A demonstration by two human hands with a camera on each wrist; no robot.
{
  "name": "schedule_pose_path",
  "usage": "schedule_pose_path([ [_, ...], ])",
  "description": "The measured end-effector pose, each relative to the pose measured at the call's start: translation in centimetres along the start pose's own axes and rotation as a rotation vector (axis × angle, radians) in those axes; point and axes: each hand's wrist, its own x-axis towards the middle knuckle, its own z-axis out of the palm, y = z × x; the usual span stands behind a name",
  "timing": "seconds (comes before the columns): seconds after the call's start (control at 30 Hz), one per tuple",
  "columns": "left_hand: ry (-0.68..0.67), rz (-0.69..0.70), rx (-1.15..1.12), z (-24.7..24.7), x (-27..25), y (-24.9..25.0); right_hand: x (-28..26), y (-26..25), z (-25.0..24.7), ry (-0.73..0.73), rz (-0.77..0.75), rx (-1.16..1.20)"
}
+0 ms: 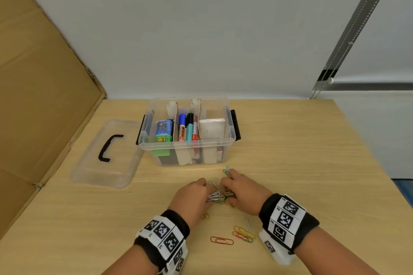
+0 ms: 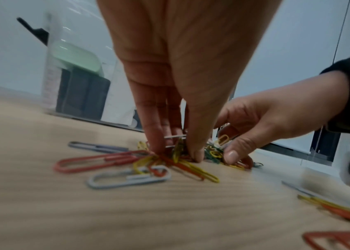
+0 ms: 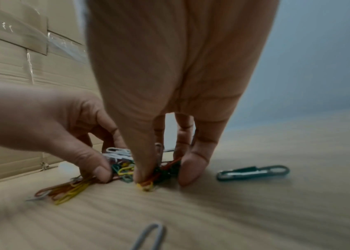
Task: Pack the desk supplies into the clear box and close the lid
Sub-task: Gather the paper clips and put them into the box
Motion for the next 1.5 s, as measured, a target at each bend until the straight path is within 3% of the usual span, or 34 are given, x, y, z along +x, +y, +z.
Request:
schedule_pose_path([
  [0.23, 0.07, -0.035, -0.115, -0.2, -0.6, -1.7, -0.2, -0.6, 0.4, 0.122, 0.013, -0.023],
  [0.53, 0.263, -0.073, -0.354, -1.9, -2.2, -3.9, -2.1, 0.1, -4.7, 0.224, 0.168, 0.578],
  [0.87, 0.321, -0.084, -0.47, -2.2, -3.2, -4.5, -1.0, -2.5, -15.1, 0.345, -0.014, 0.868],
  [1.2, 0.337, -0.118, -0.521, -2.4, -3.7, -4.8, 3.1, -3.9, -18.7, 0.365, 0.029, 0.739],
  [1.33, 0.336, -0.125, -0.528, -2.5, -3.7, -5.0, 4.7, -4.1, -17.9, 0.31, 0.105, 0.443],
  [1.5, 0.34, -0.12, -0.525, -2.4, -3.7, -5.0, 6.8, -5.0, -15.2, 0.079, 0.128, -0.031],
])
